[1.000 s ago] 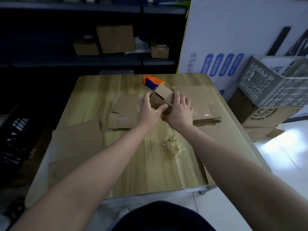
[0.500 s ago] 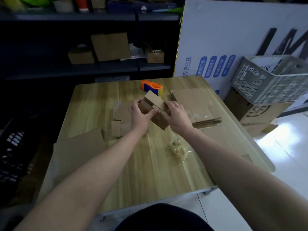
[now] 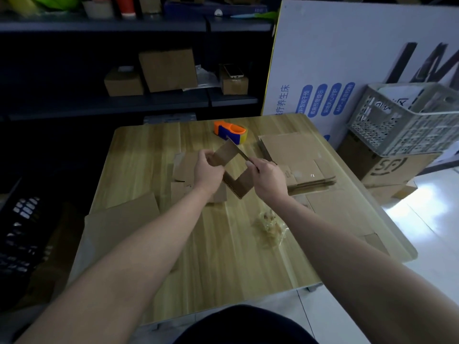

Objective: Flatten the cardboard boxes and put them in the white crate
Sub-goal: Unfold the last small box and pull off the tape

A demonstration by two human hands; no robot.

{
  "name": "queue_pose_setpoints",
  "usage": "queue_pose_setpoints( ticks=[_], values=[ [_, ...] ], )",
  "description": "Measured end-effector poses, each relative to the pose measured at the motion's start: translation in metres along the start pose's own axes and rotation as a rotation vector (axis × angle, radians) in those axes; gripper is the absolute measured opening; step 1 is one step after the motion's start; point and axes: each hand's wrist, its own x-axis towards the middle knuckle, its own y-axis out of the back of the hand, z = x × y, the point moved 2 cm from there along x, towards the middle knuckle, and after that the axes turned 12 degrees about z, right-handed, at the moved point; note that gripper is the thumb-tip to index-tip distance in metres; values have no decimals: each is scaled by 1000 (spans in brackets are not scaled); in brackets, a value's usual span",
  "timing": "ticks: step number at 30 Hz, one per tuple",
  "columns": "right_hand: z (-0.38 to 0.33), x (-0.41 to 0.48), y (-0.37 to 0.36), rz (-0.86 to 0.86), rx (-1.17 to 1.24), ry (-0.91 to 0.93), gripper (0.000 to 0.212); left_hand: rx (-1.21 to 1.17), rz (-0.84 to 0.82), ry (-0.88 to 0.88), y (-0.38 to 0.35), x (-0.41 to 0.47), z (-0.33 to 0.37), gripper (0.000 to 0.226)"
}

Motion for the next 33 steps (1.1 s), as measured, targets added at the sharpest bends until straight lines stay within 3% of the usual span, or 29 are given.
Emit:
queue_pose_setpoints(
  ticks=[4,8,10,13,15,20,22,24,27,30,33],
  values=[
    [-11,4,-1,-33,-147,63,37,351,-6,-47,2,8,-3,55],
    [-16,5,-2,-47,-138,41,32,493,9,-146,6,9,0,29],
    [-14,8,-1,-21,-43,-91,36,422,7,-178,8,6,-4,19],
    [-10,15,-3,26,26,-331,80,267,58,-179,12,-2,-7,23],
    [-10,18,-7,58,33,-400,88,198,101,-197,13,-7,-4,26],
    [1,18,-16,-2,97,-517,85,127,80,-211,17,-7,-4,24],
    [1,16,-17,-37,174,-529,87,110,88,-148,14,-7,-9,26],
    [-3,14,-17,-78,204,-472,76,83,139,-34,11,-8,-15,29],
    [-9,9,-15,-270,242,-367,46,-150,194,226,12,-5,-22,36],
    [-15,-3,-17,-419,206,-237,37,-368,198,361,12,-1,-23,30],
    [-23,-14,-23,-455,161,-162,32,-607,15,422,9,-5,-22,46]
  ],
)
